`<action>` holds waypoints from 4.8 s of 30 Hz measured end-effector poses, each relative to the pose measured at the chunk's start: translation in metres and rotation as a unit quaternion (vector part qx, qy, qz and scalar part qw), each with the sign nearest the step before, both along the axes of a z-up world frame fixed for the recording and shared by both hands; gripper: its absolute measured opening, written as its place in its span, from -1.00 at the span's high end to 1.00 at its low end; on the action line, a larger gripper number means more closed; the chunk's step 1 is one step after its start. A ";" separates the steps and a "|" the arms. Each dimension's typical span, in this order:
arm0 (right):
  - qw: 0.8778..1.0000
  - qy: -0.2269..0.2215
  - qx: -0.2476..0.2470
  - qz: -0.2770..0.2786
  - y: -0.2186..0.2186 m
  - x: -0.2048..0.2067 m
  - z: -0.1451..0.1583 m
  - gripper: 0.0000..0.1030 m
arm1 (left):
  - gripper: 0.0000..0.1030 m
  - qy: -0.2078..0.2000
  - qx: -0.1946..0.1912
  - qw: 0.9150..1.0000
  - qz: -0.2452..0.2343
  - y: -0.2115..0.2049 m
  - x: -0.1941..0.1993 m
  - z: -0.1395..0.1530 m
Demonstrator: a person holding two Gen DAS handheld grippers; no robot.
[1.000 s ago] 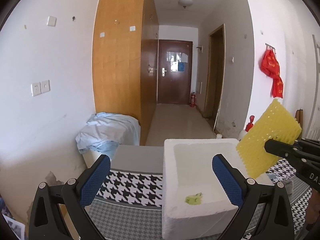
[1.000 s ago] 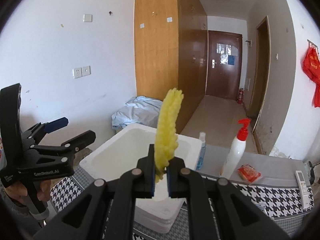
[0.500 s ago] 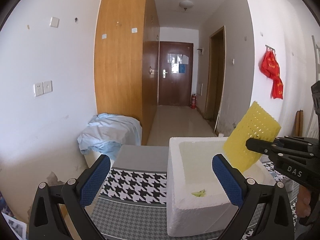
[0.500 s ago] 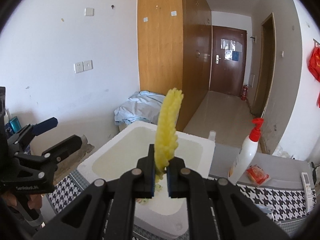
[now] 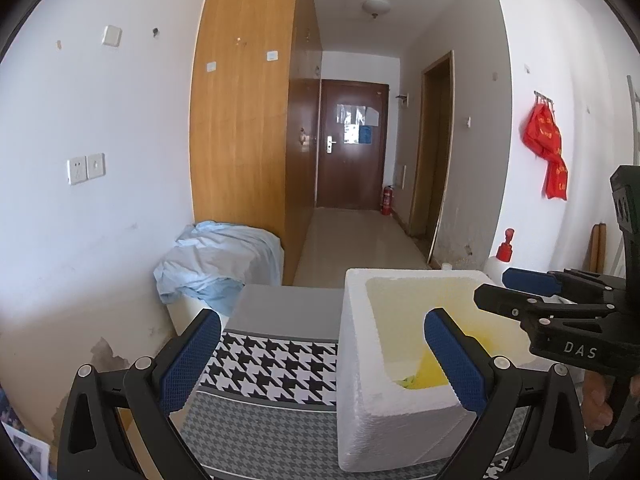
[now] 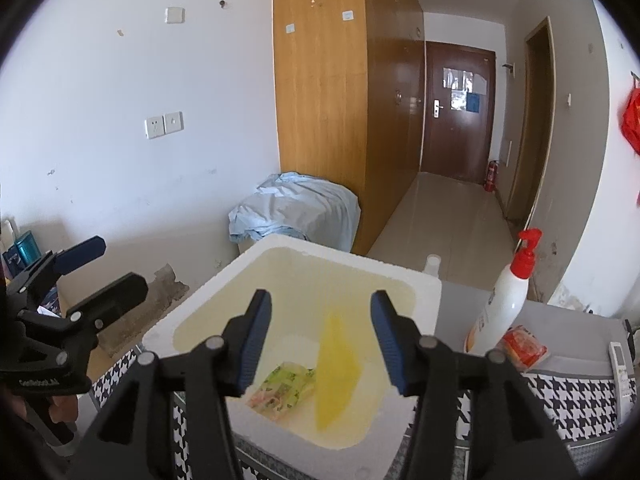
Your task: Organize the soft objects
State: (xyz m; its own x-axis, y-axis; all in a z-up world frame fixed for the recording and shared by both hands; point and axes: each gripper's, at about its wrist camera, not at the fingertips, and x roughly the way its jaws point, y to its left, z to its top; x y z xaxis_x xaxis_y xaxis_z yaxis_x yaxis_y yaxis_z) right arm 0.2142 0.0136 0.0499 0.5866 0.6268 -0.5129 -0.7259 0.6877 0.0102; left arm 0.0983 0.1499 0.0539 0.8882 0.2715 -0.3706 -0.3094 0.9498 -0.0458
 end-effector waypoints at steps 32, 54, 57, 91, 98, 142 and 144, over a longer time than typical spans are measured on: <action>0.998 -0.028 0.052 -0.021 -0.076 -0.029 0.014 -0.91 | -0.98 -0.011 0.009 0.999 -0.034 -0.057 -0.005 0.014; 0.995 -0.046 0.078 -0.048 -0.134 -0.044 0.008 -0.99 | -0.98 -0.029 0.014 0.997 -0.068 -0.101 -0.014 0.016; 0.994 -0.044 0.080 -0.051 -0.140 -0.045 0.005 -0.99 | -0.98 -0.026 0.013 0.997 -0.072 -0.105 -0.013 0.013; 0.990 -0.067 0.073 -0.105 -0.192 -0.068 -0.023 -0.99 | -0.98 -0.039 -0.005 0.992 -0.120 -0.141 -0.020 -0.020; 0.989 -0.061 0.069 -0.115 -0.200 -0.067 -0.030 -0.99 | -0.98 -0.030 -0.011 0.991 -0.129 -0.145 -0.017 -0.027; 0.982 -0.011 0.055 -0.182 -0.257 -0.040 -0.058 -0.99 | -0.98 0.042 -0.004 0.981 -0.191 -0.198 0.032 -0.050; 0.982 -0.008 0.055 -0.183 -0.258 -0.039 -0.060 -0.99 | -0.98 0.046 -0.002 0.980 -0.192 -0.199 0.035 -0.051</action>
State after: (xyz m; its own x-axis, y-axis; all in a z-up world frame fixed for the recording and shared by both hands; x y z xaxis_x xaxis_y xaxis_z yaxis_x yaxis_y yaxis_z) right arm 0.1752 -0.2448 -0.0098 0.7903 0.4235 -0.4429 -0.4309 0.8979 0.0896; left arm 0.1334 -0.0494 0.0027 0.8874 -0.0786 -0.4543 0.0683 0.9969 -0.0391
